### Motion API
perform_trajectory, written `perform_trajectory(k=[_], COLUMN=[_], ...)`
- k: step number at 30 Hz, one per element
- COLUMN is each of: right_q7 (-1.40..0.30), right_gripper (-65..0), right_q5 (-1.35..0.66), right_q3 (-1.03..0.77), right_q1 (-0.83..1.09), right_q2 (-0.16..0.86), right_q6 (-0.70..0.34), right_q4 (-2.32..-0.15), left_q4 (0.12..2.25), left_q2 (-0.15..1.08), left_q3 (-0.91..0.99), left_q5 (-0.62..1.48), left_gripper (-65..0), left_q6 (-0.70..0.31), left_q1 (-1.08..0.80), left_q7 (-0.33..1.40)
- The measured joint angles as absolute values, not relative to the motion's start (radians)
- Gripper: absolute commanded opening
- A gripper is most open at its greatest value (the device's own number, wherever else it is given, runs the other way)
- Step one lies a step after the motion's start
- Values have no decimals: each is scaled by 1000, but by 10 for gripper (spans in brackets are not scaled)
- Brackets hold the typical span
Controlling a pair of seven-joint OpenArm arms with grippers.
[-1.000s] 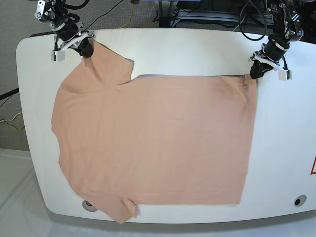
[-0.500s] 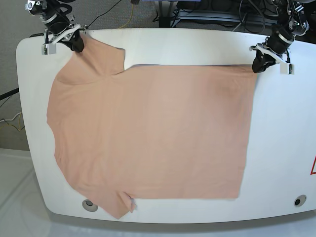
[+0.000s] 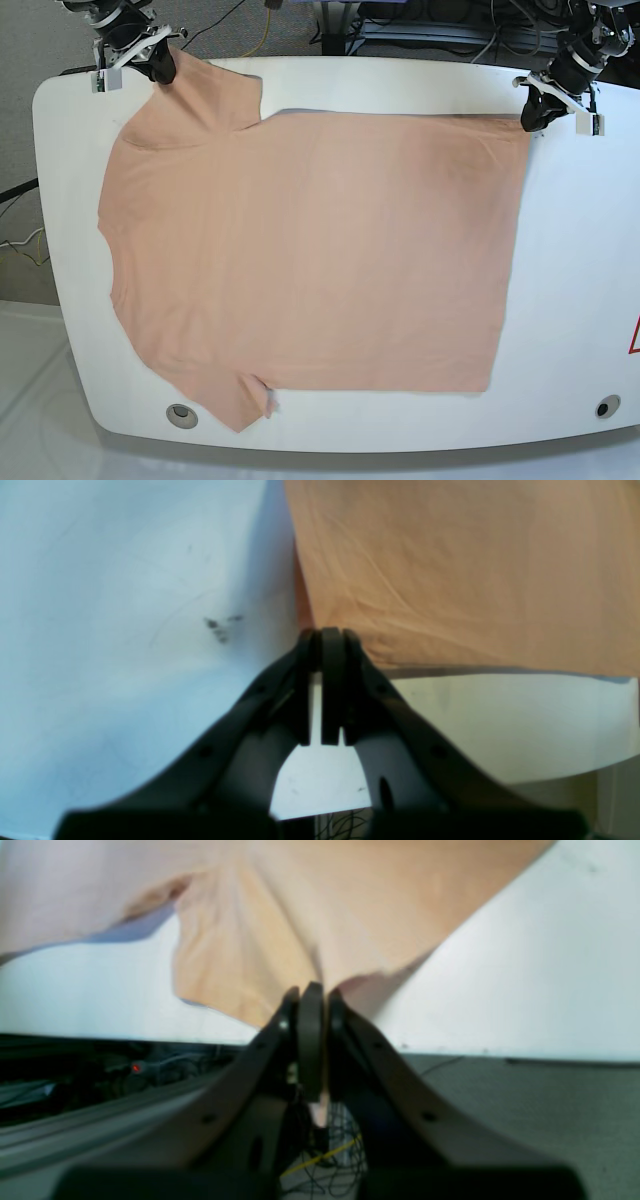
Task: Fold the T-shirt properly
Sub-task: 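Lift the shoulder edges with both grippers and pull them toward the robot, then drag the held shoulder edge across the shirt toward the hem with both grippers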
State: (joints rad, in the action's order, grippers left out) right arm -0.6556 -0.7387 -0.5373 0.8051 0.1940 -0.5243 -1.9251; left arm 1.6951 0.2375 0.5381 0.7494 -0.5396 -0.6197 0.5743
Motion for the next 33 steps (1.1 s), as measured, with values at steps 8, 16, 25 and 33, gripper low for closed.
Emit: perform_trajectory(k=[8, 16, 25, 33], right_q7=[-646, -659, -666, -659], right_gripper=[-650, -650, -650, -650], right_q5=[-752, -749, -783, -790], right_q3=[-576, -576, -574, -569], right_q1=[823, 701, 653, 574], right_q2=[202, 200, 205, 205], right_q6=[-524, -523, -522, -525], right_q4=[-2013, -2022, -2001, -1974], left_q4=[1749, 1724, 1722, 1719], left_q2=[229, 226, 212, 203], left_q3=[562, 564, 562, 562], left_q5=[744, 738, 734, 725], left_gripper=[-650, -650, -650, -650], left_q6=[-546, -550, -551, -554], left_q1=[-645, -564, -521, -446], left_q7=[567, 567, 581, 624])
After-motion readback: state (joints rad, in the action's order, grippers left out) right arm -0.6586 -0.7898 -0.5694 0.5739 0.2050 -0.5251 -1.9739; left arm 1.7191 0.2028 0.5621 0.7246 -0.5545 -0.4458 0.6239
